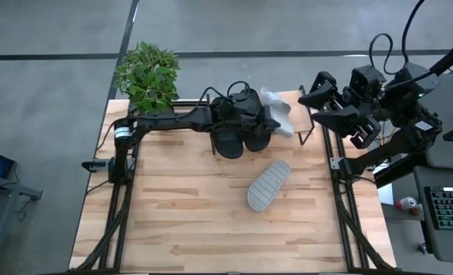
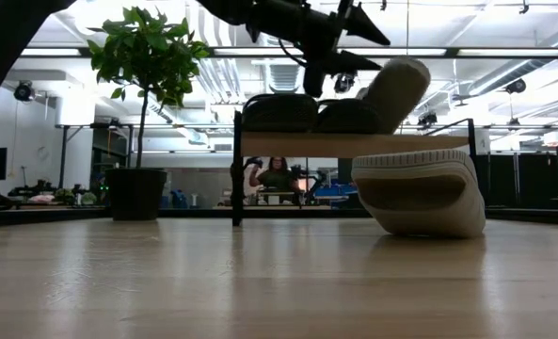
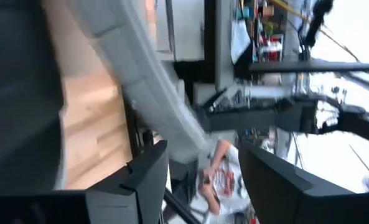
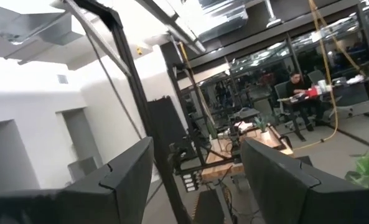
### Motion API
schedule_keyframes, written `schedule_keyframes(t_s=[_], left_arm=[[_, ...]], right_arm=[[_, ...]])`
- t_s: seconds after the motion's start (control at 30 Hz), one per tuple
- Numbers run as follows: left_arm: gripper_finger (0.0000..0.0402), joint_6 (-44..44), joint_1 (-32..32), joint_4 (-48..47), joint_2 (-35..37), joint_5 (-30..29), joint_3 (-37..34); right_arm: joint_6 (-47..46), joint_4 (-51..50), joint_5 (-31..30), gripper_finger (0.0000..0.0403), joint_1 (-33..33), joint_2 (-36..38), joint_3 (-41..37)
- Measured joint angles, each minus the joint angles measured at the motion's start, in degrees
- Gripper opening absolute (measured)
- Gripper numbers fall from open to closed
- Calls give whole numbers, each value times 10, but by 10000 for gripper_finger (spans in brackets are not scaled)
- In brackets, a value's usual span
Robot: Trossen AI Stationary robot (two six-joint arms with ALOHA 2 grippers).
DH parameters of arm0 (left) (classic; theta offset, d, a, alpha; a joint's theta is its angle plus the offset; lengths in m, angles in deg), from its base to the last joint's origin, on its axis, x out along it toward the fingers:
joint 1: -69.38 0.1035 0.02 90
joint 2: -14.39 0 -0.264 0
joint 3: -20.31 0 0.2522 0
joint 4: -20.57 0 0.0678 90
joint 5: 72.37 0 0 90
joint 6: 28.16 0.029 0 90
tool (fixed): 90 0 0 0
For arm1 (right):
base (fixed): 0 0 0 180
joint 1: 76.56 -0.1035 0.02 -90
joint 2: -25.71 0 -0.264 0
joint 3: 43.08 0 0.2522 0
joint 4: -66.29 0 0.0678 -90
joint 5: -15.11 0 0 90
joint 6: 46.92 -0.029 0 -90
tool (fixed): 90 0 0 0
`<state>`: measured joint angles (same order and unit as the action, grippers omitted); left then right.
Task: Pick and place slides into the shelf
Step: Put the right gray slide on the shelf, then put the gray slide on the shelf
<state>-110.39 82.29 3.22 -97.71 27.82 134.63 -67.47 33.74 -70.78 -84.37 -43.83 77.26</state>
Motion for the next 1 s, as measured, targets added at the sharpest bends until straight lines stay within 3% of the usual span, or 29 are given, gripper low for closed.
schedule_keyframes(t_s=[0.53, 0.77, 1.0], left_arm=[[180, 1, 0, -3, 5, 107, 0], [180, 4, -3, 16, 5, 182, 8], [180, 101, -12, 15, 37, 189, 13]], right_arm=[[-19, -30, 9, 232, -2, 9, 0], [-36, -105, -13, 230, -2, 17, 0], [-55, -180, -50, 230, -2, 28, -8]])
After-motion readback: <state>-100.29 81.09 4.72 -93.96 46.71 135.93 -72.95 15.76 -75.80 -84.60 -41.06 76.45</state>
